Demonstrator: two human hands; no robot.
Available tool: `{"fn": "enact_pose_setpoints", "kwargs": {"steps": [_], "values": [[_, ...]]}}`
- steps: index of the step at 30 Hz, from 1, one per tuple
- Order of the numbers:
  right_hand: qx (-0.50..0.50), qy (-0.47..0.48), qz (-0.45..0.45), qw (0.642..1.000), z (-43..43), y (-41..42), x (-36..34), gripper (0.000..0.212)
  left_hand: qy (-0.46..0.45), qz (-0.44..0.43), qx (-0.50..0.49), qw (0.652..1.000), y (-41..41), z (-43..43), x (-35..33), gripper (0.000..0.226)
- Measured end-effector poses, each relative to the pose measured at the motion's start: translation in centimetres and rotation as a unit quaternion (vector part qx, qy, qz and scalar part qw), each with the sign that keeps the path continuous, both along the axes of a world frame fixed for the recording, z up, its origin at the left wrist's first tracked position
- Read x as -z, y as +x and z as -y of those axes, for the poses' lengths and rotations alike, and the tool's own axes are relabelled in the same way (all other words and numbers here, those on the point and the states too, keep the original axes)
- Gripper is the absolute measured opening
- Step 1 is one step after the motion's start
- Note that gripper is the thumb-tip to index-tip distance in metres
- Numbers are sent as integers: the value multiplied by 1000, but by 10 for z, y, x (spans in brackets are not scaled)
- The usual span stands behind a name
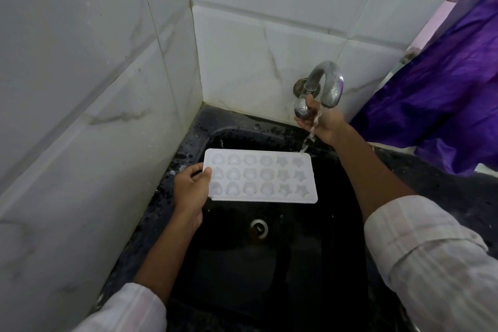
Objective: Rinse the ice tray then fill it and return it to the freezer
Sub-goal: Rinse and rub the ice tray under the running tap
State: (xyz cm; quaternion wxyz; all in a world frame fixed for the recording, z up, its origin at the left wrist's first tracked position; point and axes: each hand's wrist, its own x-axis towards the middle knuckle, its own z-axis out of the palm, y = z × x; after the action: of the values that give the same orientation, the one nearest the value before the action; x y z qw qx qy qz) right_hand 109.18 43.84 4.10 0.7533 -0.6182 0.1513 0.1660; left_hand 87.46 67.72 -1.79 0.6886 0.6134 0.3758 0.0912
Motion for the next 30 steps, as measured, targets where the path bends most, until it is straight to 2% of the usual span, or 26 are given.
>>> {"fn": "enact_pose_setpoints", "kwargs": {"steps": [4,13,21,24,27,30], "values": [[0,1,-4,1000,0,0,1,16,-3,-1,-5,1000,1,0,-1,12],[0,4,-10,1000,-2,-1,1,33,-10,-7,-14,1000,3,-3,1,11],[11,1,-9,1000,-5,-5,-2,20,-11,-5,-18,1000,4,-4,-2,11],[15,-7,-13,1000,-5,-5,-3,28,-18,-3,-18,1000,5,-3,-3,8],[16,-6,-15,1000,-4,-6,-4,23,-24,-2,-17,1000,5,-2,-4,8],[16,-5,-16,1000,-4,-6,-3,30,-23,-6,-16,1000,6,-2,-4,9]]}}
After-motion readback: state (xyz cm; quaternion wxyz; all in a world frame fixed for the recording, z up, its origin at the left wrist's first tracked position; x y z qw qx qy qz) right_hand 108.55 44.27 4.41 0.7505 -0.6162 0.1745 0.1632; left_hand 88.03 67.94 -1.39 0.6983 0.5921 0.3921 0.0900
